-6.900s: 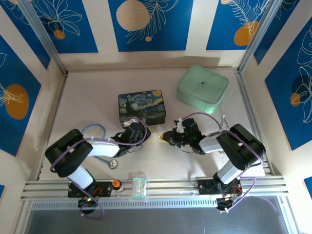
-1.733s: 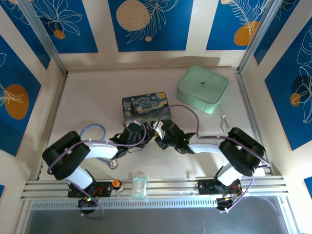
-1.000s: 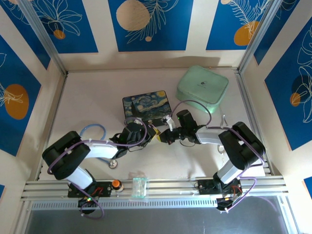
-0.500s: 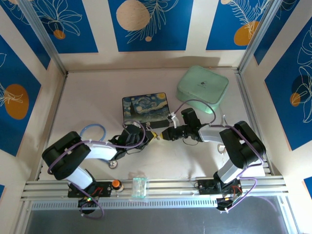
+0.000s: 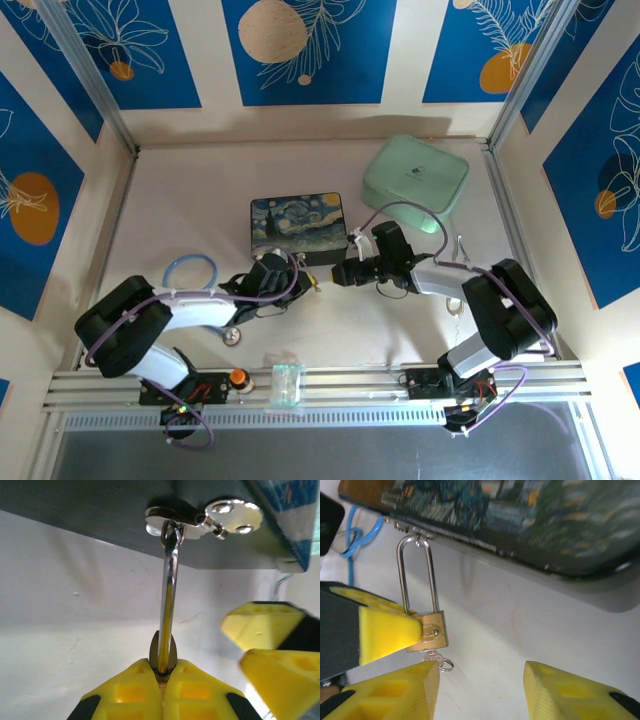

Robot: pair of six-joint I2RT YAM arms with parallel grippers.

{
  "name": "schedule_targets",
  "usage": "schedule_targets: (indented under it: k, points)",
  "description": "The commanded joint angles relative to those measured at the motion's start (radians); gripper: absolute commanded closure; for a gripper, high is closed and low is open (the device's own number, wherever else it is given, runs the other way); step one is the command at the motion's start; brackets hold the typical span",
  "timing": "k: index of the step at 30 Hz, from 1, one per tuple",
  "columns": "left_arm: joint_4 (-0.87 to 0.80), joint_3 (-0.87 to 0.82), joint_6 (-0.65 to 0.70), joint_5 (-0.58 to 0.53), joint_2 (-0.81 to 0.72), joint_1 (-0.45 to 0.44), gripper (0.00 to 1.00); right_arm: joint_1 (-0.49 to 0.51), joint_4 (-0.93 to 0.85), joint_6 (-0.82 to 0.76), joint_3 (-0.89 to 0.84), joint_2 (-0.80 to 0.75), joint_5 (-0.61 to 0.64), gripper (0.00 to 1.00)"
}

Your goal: Unlock the padlock with the key

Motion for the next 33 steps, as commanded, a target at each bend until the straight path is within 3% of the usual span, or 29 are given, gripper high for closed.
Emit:
schedule_targets:
  k: [1,6,15,20,26,33]
  points:
    - [-0.231,0.039,0.148,-0.010,-0.002,0.026,1.00,0.026,-0.120,0.021,0.048,-0.044,0.192,0.52]
    - [-0.434,0.111,0.290,-0.025,0.034,0.043,1.00,0.051,-0.128,0.032,0.072,-0.019,0.216,0.53]
    - [-0.579,0.166,0.416,-0.139,0.061,0.046,0.94,0.070,-0.162,0.083,0.084,-0.019,0.320,0.54]
    - [-0.537,0.151,0.431,-0.183,0.076,0.046,0.91,0.066,-0.180,0.086,0.084,-0.039,0.342,0.54]
    - [-0.571,0.191,0.473,-0.245,0.094,0.035,0.78,0.061,-0.191,0.095,0.083,-0.056,0.359,0.54]
    - [-0.616,0.218,0.497,-0.324,0.116,0.011,0.79,0.061,-0.190,0.111,0.074,-0.061,0.382,0.55]
